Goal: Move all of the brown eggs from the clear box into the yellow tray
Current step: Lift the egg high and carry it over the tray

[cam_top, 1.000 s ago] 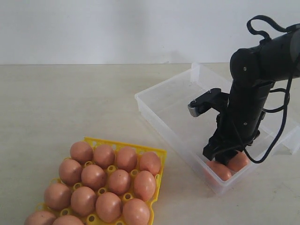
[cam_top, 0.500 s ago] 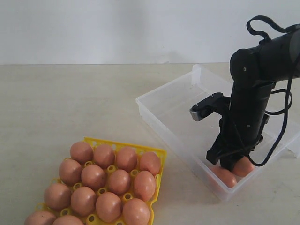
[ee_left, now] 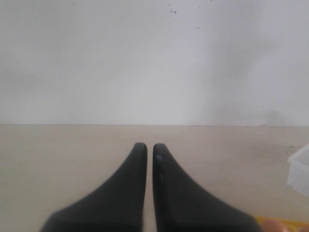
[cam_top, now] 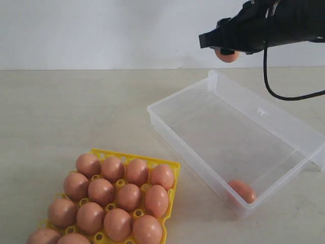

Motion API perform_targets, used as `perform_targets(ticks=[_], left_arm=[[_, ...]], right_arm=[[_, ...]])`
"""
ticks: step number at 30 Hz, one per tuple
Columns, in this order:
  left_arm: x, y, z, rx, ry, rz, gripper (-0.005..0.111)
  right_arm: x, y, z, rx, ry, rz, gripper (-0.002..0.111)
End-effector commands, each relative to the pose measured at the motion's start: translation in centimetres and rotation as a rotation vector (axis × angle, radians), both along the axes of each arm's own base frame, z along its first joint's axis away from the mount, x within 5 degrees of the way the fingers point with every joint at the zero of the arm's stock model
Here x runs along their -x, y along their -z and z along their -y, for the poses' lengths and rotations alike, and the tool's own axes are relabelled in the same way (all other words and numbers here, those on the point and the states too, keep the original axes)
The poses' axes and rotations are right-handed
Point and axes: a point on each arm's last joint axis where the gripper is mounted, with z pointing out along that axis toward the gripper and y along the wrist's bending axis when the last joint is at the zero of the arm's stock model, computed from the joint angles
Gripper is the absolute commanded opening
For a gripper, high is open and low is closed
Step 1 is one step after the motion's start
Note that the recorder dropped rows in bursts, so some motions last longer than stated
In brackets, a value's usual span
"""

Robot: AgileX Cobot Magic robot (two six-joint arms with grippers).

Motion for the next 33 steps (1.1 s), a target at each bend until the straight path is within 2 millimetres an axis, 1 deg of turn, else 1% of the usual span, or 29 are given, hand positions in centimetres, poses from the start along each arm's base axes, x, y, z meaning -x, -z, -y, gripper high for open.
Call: perform_targets(ticks=[1,3,7,10,16,20,24,26,27,29,30,33], left_arm=[[0.0,-0.2,0.0,0.01,-0.001,0.01,0.004],[0.0,-0.2,0.0,0.01,-0.001,0.01,0.004],[0.0,-0.2,0.0,0.01,-0.001,0.01,0.004],[0.0,-0.2,0.0,0.01,-0.001,0.01,0.004],[0.0,-0.2,0.0,0.01,-0.001,0.01,0.004],[0.0,-0.2,0.0,0.01,-0.002,0.012,0.004],[0.0,-0.2,0.0,0.01,-0.002,0.012,0.004],[0.0,-0.2,0.0,0.01,-0.002,0.012,0.004],[0.0,-0.2,0.0,0.01,-0.002,0.012,0.004],[0.0,-0.2,0.0,0.01,-0.002,0.012,0.004],[0.0,-0.2,0.0,0.01,-0.002,0.012,0.004],[0.0,-0.2,0.0,0.01,-0.002,0.012,0.004]], right_arm=[[0.3,-0.8,0.2,-0.009,0.007,0.012,0.0],[0.5,0.1,0.2,-0.002,0.01,-0.058,0.0],[0.6,1.1,0.2,0.003,0.015,-0.115,0.0],[0.8,1.8,0.3,-0.064,0.064,-0.149,0.0],[1.4,3.5,0.5,-0.117,0.104,-0.174,0.0],[1.9,4.6,0.4,-0.069,0.068,-0.16,0.0],[3.1,5.3,-0.8,0.003,-0.031,-0.098,0.0],[4.2,5.2,-1.8,-0.019,-0.07,-0.023,0.0],[4.6,4.9,-2.3,-0.045,-0.085,0.037,0.0],[5.9,4.5,-3.3,-0.135,-0.108,0.135,0.0],[6.8,4.3,-4.0,-0.22,-0.117,0.187,0.0],[8.7,4.4,-5.3,-0.419,-0.143,0.261,0.0]])
